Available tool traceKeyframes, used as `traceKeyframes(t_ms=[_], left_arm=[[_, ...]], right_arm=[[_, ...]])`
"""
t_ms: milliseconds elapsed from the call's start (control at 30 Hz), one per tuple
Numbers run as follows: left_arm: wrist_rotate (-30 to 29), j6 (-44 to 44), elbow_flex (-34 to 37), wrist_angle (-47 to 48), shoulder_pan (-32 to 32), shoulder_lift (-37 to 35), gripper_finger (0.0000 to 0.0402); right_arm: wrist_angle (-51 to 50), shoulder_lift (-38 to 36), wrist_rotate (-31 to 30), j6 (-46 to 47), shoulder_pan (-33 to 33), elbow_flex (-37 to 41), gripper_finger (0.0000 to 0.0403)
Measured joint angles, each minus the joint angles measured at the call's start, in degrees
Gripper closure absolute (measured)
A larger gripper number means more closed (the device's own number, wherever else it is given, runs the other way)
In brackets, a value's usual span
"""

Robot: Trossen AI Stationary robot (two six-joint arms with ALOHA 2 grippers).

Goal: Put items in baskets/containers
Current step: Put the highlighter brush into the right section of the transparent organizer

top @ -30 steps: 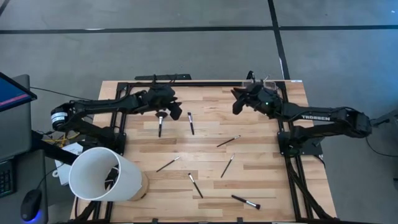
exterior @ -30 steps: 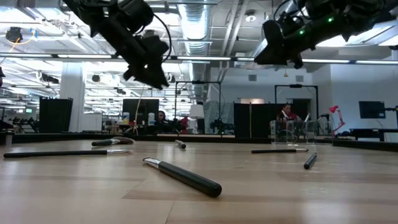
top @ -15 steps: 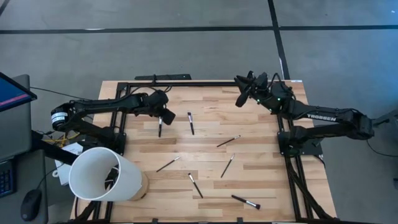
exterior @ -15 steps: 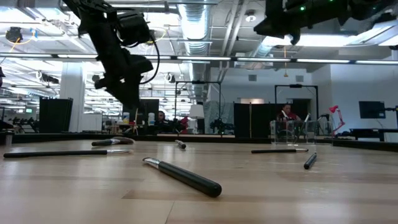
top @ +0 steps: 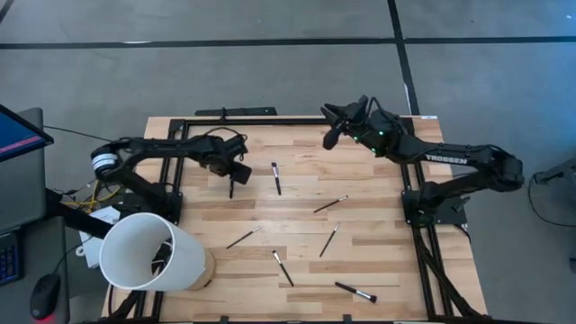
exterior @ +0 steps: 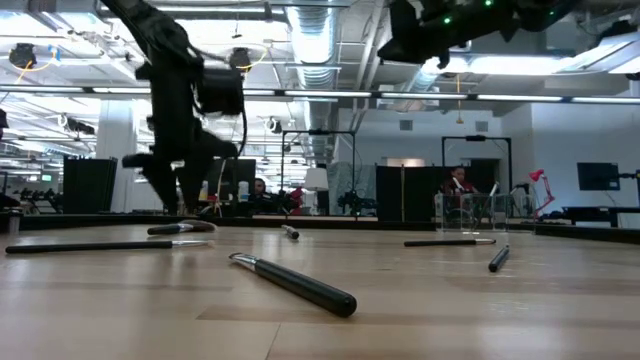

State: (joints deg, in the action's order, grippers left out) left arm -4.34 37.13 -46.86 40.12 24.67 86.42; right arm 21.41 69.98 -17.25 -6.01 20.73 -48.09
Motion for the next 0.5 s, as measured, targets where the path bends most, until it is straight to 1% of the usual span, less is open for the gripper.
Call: traceKeyframes(t_ms=[133, 300, 500], left_arm=[[0.10, 0.51, 0.01, -0.05, 1.20, 3.52, 0.0222], [0.06, 0.87, 0.01, -0.99, 2.06, 4.38, 0.0226], [-0.27, 0.22, 0.01, -1.12, 2.03, 4.44, 0.0254]], right_arm=[[0.04, 1.32, 1.75, -0.06, -0.77, -1.01, 0.0338], [-0.26, 1.19, 2.18, -0.05, -2.07, -1.04, 0.0338], [-1.15, 1.14, 2.16, -0.03, -3.57, -1.04, 0.0338]])
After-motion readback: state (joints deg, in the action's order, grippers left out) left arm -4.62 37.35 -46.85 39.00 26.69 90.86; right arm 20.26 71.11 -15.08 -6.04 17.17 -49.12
